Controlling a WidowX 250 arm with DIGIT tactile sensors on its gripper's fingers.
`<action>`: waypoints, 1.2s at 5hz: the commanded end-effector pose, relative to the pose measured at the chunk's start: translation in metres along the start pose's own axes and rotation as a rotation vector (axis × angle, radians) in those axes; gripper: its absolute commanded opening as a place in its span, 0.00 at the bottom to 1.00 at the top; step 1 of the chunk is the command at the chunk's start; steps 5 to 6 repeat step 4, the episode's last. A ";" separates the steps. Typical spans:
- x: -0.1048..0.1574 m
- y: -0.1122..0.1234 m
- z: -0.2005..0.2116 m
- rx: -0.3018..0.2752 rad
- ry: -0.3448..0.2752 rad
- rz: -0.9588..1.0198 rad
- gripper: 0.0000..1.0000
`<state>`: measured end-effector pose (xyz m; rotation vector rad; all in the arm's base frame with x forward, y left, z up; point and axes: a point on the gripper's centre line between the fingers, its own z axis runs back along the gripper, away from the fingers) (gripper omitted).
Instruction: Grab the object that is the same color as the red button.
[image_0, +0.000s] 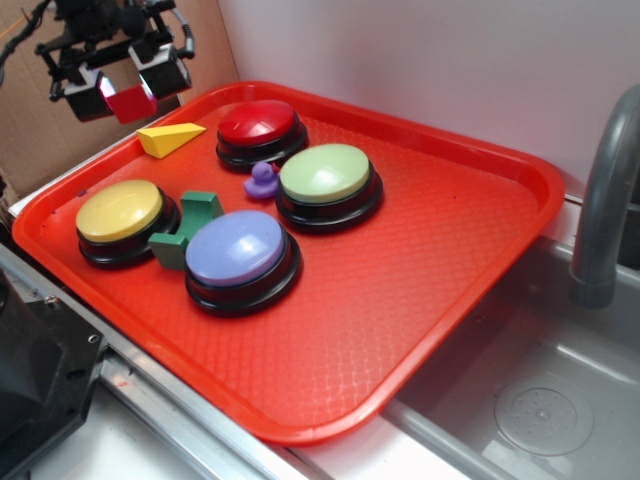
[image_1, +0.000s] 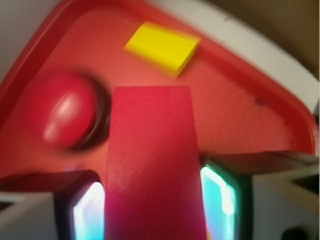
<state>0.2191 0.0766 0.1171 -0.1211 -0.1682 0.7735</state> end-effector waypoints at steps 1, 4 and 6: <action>-0.056 -0.013 0.043 -0.074 0.009 -0.371 0.00; -0.107 0.000 0.045 -0.066 0.090 -0.520 0.02; -0.107 0.000 0.045 -0.066 0.090 -0.520 0.02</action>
